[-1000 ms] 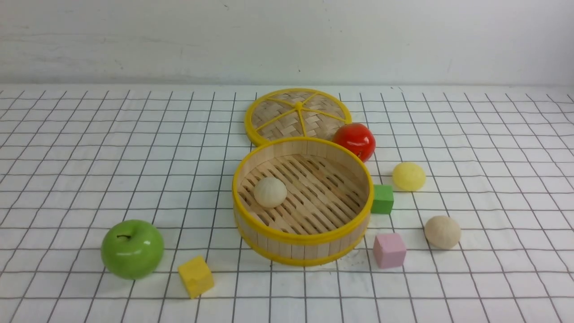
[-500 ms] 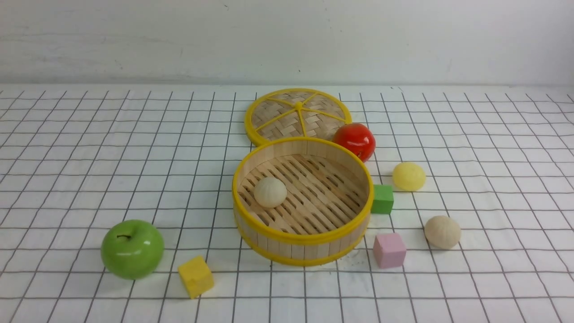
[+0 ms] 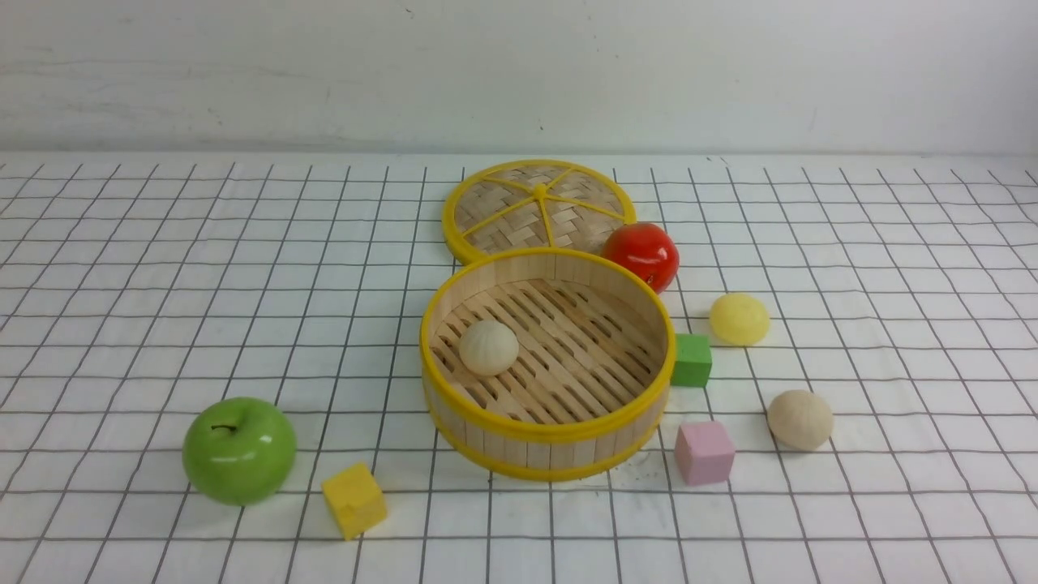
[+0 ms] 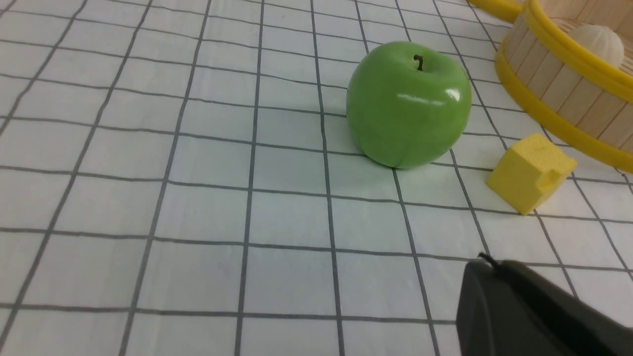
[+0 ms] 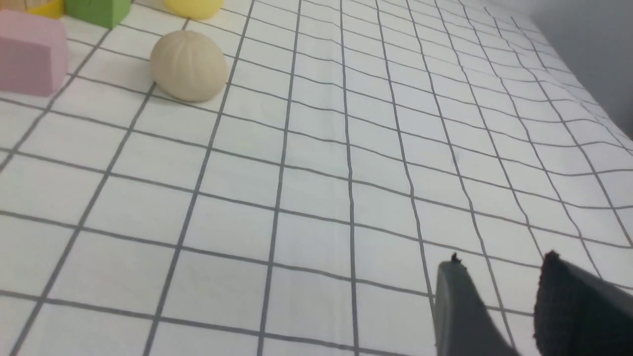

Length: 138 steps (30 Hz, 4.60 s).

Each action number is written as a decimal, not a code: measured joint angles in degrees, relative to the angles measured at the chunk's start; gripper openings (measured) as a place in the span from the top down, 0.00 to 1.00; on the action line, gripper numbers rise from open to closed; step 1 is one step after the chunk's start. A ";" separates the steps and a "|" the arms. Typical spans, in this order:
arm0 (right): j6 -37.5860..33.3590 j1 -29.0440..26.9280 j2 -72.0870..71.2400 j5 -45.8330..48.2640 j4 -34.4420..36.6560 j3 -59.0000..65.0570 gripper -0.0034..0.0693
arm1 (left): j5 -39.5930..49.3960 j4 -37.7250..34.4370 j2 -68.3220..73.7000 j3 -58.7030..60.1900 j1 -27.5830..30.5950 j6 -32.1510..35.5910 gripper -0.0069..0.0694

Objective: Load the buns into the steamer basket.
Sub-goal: Use the right arm to grab a steamed stuffed bun, then use the right arm to put the steamed stuffed bun into the steamer

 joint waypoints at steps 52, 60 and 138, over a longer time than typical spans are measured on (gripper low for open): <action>34.10 12.88 68.05 -8.93 -10.15 -46.53 0.62 | 0.00 0.07 0.00 0.00 0.00 0.00 0.86; 34.10 16.40 84.45 8.97 -5.94 -61.47 0.62 | 0.00 0.12 0.00 0.00 0.00 0.00 0.86; 2.40 31.44 105.46 -5.91 21.86 -72.92 0.32 | 0.00 0.17 0.00 0.00 0.00 0.00 0.78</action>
